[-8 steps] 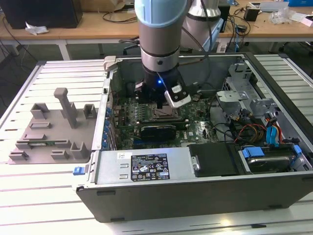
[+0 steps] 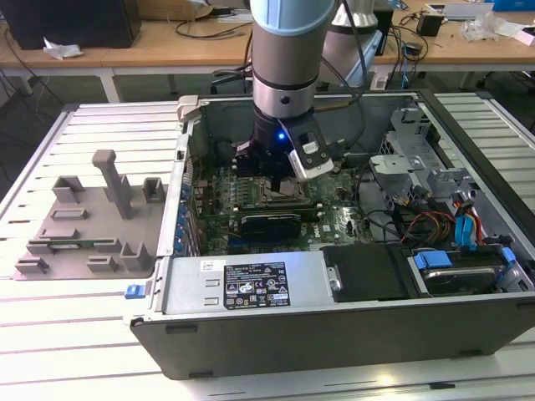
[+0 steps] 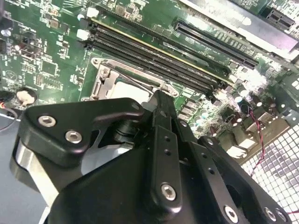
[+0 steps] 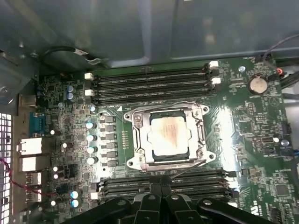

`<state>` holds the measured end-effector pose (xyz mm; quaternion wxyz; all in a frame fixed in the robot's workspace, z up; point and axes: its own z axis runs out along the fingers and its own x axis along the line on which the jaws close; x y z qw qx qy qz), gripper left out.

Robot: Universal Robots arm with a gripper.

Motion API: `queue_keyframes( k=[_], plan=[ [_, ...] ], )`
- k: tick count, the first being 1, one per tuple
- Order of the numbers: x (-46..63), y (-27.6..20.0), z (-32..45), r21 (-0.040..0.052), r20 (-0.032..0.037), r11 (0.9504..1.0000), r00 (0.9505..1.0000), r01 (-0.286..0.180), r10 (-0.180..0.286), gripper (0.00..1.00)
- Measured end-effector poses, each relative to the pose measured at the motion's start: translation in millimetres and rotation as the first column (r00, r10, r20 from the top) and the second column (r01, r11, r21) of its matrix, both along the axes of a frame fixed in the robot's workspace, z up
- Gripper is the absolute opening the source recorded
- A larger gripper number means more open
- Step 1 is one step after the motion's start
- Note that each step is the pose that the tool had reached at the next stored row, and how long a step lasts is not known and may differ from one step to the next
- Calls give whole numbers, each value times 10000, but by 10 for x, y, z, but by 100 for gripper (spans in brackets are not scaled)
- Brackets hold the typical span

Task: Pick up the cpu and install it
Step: 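Install the second cpu locking lever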

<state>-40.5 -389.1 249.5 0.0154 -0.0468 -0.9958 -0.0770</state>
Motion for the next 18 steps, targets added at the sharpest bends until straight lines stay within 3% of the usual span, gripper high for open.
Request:
queue_keyframes(
  k=[2,3,6,9,18],
  plan=[
    [35,13,-23,-22,-109,10000,9999,-1,1,11],
    [58,19,-43,-28,-208,10000,9998,-2,2,11],
    [59,19,-107,-29,-305,10000,9995,-2,1,11],
    [56,18,-149,-30,-341,10000,9994,-2,1,11],
    [-26,12,-212,45,-347,10000,9994,-2,4,11]
  ],
)
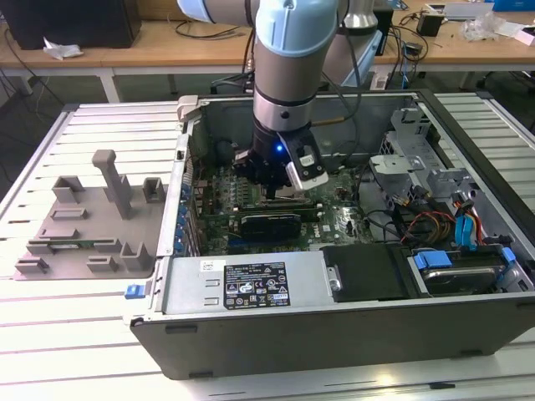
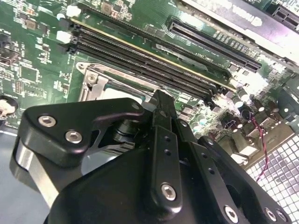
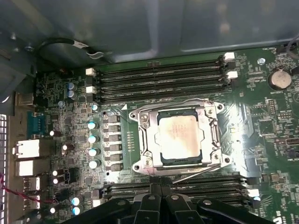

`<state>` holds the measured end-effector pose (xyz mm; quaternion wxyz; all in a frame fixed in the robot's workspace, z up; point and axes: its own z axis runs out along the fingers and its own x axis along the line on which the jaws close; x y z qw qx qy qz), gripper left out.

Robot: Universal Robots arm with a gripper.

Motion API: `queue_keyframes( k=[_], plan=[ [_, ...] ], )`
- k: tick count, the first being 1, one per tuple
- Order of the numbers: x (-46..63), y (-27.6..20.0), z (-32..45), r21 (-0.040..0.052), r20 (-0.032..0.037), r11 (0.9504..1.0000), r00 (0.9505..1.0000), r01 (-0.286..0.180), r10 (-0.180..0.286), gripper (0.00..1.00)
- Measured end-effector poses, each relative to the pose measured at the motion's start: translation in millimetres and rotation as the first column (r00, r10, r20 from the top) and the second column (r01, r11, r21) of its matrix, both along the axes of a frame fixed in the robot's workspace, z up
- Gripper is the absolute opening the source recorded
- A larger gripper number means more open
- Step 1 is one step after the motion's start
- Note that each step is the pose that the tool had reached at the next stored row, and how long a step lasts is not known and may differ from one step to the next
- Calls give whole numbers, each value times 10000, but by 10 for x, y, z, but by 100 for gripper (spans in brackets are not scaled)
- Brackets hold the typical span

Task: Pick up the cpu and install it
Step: 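Install the second cpu locking lever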

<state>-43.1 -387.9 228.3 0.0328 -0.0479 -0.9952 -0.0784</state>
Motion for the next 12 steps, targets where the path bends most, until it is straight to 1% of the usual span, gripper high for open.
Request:
queue_keyframes(
  k=[2,6,8,9,11,12],
  plan=[
    [-17,-18,-13,61,-1,10000,10000,-1,1,11],
    [-43,-54,-27,150,0,9999,10000,-1,1,11],
    [-60,-77,-35,241,0,9997,10000,0,0,11],
    [-77,-92,-45,340,0,9994,10000,0,0,11],
    [-110,-107,-60,555,-1,9985,10000,1,-1,11],
    [-119,-112,-69,621,-1,9981,10000,-1,1,11]
  ],
)
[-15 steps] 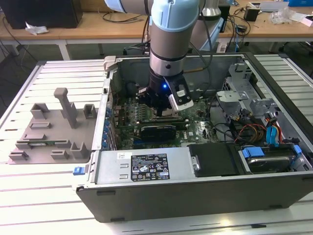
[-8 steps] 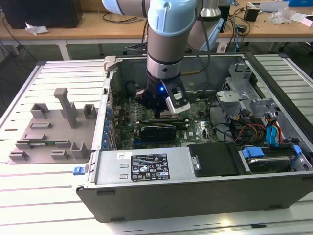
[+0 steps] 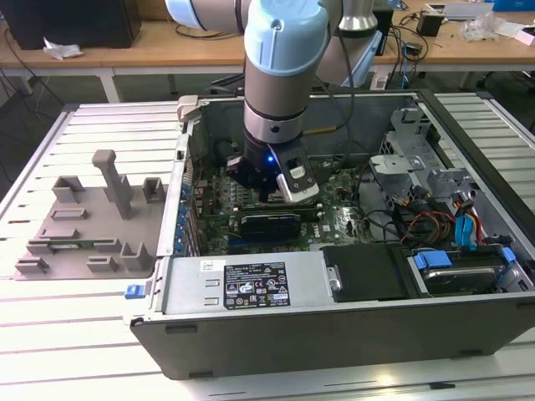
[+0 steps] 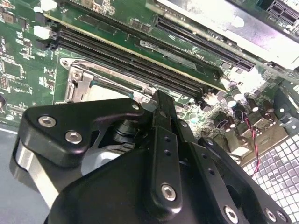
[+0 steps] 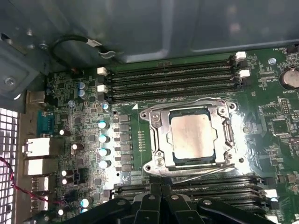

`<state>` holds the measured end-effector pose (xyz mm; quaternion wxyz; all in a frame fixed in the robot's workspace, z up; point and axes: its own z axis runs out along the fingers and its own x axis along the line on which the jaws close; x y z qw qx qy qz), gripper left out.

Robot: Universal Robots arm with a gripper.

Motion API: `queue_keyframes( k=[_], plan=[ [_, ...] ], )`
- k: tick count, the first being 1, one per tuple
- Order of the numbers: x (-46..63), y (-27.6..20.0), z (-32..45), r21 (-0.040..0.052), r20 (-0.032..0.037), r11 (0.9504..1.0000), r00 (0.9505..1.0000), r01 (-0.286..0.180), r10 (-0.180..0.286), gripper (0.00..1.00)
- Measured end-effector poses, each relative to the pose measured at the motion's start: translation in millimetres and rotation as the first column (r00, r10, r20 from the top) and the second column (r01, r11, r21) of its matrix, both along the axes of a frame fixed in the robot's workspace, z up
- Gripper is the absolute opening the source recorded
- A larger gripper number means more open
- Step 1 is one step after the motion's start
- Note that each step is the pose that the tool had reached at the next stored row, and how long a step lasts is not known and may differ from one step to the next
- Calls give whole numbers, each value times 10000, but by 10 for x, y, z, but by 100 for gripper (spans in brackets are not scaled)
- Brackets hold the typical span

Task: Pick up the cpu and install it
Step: 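Install the second cpu locking lever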

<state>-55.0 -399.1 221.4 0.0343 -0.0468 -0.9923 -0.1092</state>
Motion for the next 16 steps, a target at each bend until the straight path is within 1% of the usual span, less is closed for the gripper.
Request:
queue_keyframes(
  k=[4,5,6,8,10,11,14,16],
  plan=[
    [-1,0,-3,1,0,10000,10000,1,-1,11],
    [-2,0,-10,50,2,10000,10000,2,-2,11],
    [-1,-5,-21,117,4,9999,10000,1,-1,11],
    [-1,-14,-35,175,8,9998,10000,1,-1,11],
    [-1,-26,-55,252,16,9997,10000,0,0,11],
    [-1,-27,-65,277,18,9996,10000,2,-2,11],
    [4,-28,-85,287,16,9996,10000,1,-1,11],
    [7,-28,-99,438,17,9990,10000,0,0,11]
  ],
)
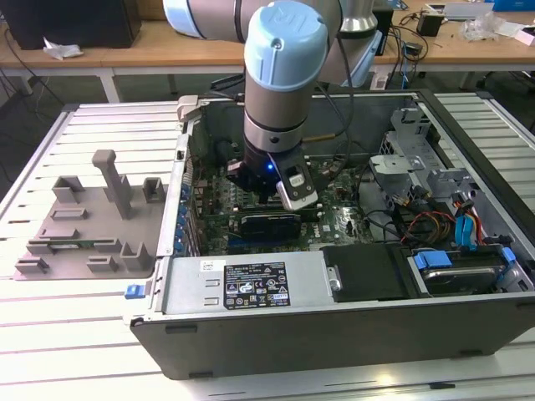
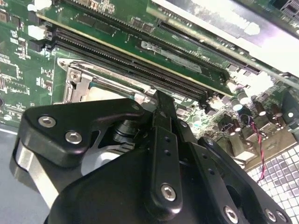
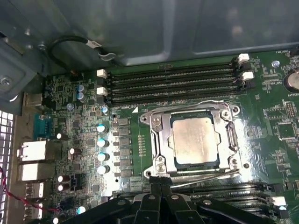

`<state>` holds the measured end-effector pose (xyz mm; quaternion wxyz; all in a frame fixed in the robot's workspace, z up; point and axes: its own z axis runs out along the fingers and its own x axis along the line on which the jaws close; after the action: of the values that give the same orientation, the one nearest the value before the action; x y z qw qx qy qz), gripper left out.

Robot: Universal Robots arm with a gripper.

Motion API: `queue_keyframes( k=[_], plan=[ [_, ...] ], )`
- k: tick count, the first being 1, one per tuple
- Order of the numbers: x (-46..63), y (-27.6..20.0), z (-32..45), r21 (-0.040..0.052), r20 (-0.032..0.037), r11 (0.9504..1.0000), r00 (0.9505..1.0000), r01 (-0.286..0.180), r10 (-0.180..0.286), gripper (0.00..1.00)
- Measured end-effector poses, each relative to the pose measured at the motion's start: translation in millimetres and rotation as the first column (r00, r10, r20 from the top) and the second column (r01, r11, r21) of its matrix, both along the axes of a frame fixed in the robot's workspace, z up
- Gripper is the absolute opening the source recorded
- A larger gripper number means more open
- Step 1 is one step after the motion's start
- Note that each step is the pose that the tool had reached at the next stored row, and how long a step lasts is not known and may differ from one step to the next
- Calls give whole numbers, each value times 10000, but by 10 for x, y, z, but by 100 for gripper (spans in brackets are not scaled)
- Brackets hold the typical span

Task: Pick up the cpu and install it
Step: 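Install the second cpu locking lever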

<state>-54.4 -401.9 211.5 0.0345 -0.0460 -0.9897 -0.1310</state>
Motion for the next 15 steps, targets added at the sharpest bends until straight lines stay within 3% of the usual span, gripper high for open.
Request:
queue_keyframes(
  k=[2,9,15],
  plan=[
    [4,-2,-6,71,1,10000,10000,1,-1,11],
    [47,-12,-17,76,-3,10000,10000,1,-1,11],
    [56,-82,-23,120,-30,9999,10000,2,-1,11]
  ],
)
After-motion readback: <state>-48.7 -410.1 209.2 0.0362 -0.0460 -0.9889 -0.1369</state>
